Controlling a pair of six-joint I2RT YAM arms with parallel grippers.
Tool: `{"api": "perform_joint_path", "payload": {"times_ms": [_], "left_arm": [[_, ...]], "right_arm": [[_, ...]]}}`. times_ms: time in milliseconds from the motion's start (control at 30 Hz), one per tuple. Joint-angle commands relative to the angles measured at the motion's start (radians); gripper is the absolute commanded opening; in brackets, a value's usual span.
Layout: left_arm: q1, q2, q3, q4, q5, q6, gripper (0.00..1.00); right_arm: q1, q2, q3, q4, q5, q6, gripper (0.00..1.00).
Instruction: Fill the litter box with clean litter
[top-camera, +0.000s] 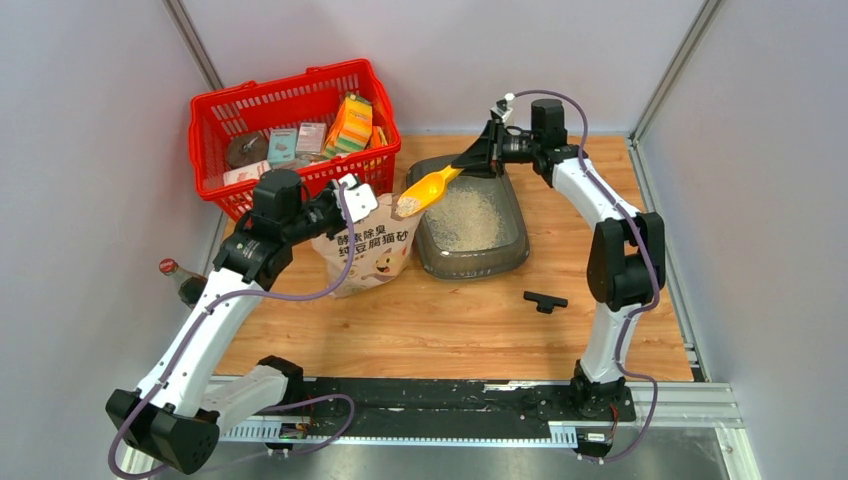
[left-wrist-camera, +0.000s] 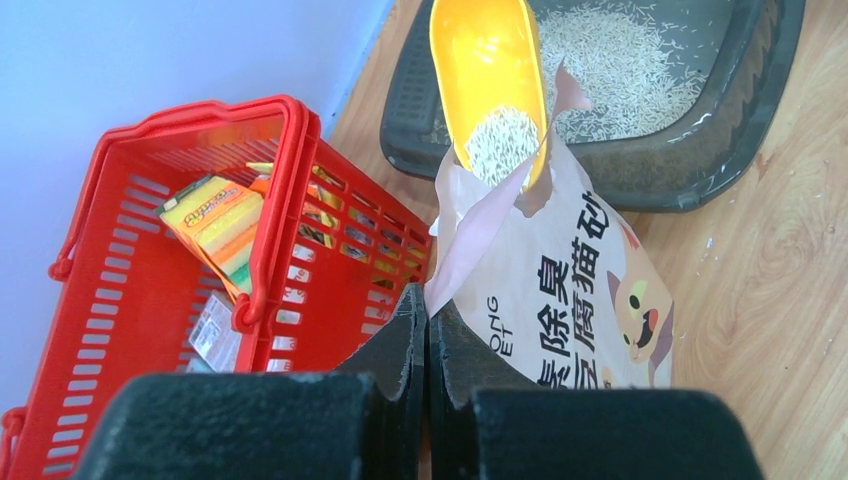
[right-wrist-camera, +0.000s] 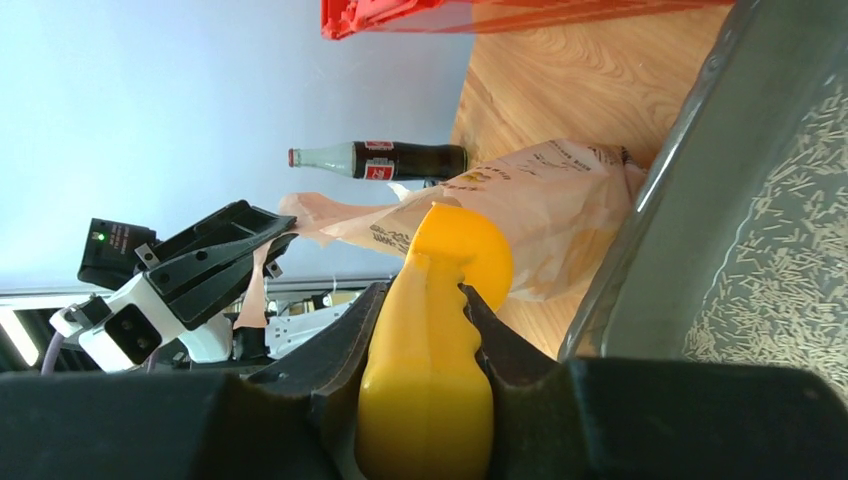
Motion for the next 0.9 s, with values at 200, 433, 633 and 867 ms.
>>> {"api": "perform_joint_path", "payload": {"times_ms": [200, 433, 633, 867], "left_arm": [[-0.001, 0.000, 0.054, 0.032, 0.006, 0.026, 0.00], [-0.001, 0.040, 0.093, -0.005, -0.001, 0.048, 0.00], [-0.001, 0.088, 0.143, -0.023, -0.004, 0.060, 0.00], [-0.001, 0.144, 0.186, -0.028, -0.014, 0.069, 0.00]], "right_arm": [[-0.038, -0.052, -0.018, 0.072, -0.031, 0.045, 0.00], [-0.097, -0.034, -0.011, 0.157, -0.057, 0.126, 0.00], [-0.168, -0.017, -0.025, 0.246, -0.092, 0.209, 0.00], [-0.266, 0.032, -0.005, 0.232, -0.100, 0.185, 0.00]]}}
